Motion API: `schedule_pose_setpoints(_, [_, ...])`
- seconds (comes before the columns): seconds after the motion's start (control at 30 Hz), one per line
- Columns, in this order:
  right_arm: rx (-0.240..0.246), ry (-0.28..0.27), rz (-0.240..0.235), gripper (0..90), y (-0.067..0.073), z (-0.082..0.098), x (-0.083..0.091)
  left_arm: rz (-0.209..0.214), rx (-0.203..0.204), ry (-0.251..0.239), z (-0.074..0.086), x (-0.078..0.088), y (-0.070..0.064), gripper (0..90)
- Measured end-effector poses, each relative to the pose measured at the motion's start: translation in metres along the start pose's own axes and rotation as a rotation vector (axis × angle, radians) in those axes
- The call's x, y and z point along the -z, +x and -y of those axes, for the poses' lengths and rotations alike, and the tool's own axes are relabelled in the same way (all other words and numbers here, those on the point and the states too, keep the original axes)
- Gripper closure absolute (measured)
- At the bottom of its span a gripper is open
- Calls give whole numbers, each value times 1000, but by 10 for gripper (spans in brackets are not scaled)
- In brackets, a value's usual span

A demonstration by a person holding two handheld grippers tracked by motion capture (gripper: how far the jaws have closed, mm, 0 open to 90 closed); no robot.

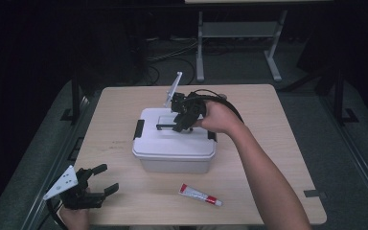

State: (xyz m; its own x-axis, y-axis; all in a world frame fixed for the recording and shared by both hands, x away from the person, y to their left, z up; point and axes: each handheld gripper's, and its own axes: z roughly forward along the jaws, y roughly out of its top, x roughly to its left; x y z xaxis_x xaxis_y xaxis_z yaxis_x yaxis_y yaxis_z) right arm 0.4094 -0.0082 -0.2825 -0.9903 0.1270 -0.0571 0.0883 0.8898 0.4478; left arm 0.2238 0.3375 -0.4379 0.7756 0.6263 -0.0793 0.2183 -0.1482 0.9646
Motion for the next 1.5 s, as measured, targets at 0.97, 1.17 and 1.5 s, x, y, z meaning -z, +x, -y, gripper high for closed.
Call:
schedule_pose_setpoints(0.97, [40,17,-17,830,-11,-9,-2,-9,5,-13,1,3,3,157])
schedule_pose_setpoints(1.17, [51,17,-17,836,-10,-9,-2,-9,6,-13,1,3,3,157])
schedule_pose_setpoints(1.5, [63,12,-15,838,-10,-9,-1,-10,11,-19,1,4,3,157])
